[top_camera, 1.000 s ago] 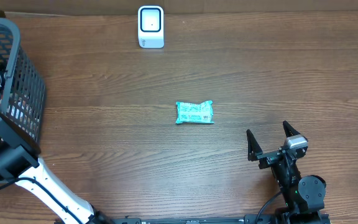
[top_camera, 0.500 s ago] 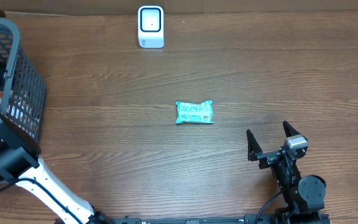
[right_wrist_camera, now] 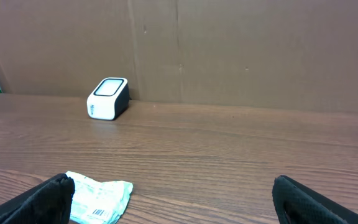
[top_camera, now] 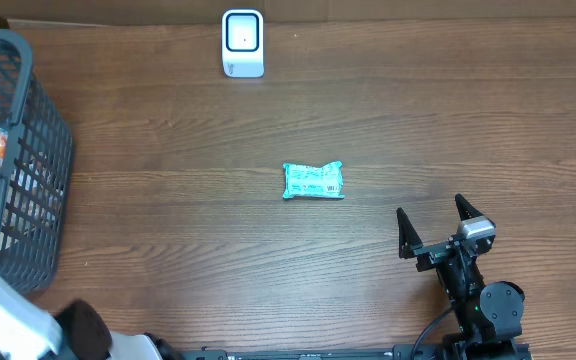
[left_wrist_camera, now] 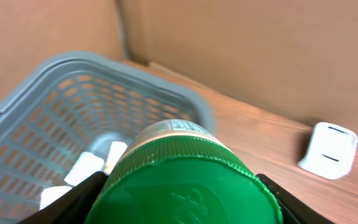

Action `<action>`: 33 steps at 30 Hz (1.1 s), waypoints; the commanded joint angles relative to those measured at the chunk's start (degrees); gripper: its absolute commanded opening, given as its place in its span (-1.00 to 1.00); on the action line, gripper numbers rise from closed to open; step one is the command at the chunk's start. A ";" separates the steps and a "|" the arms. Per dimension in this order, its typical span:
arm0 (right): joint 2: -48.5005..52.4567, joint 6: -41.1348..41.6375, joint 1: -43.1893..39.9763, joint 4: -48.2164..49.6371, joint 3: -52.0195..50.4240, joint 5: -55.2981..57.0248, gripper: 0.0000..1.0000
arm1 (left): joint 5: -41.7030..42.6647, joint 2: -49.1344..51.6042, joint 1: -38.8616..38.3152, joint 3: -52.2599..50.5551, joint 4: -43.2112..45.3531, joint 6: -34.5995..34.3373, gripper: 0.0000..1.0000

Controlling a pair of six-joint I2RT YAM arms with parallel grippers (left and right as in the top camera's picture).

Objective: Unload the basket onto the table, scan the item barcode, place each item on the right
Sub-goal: 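Reach the left gripper into the basket and grasp the green-capped jar, then carry the green-capped jar with the left gripper to the scanner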

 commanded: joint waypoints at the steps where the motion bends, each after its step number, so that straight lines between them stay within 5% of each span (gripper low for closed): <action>1: -0.52 -0.09 -0.07 0.26 -0.61 -0.26 1.00 | 5.92 -2.27 -4.39 0.68 -3.43 -1.20 -0.14; 18: -0.52 -0.09 -0.07 0.24 -0.61 -0.26 1.00 | 3.56 15.96 -42.58 0.39 -22.93 6.12 -0.14; 24: -0.52 -0.09 -0.07 0.26 -0.61 -0.26 1.00 | -5.86 25.73 -49.72 0.28 -23.67 6.08 -0.14; 33: -0.52 -0.07 -0.07 0.24 -0.61 -0.26 1.00 | -6.58 39.54 -54.14 0.24 -20.11 2.51 -0.21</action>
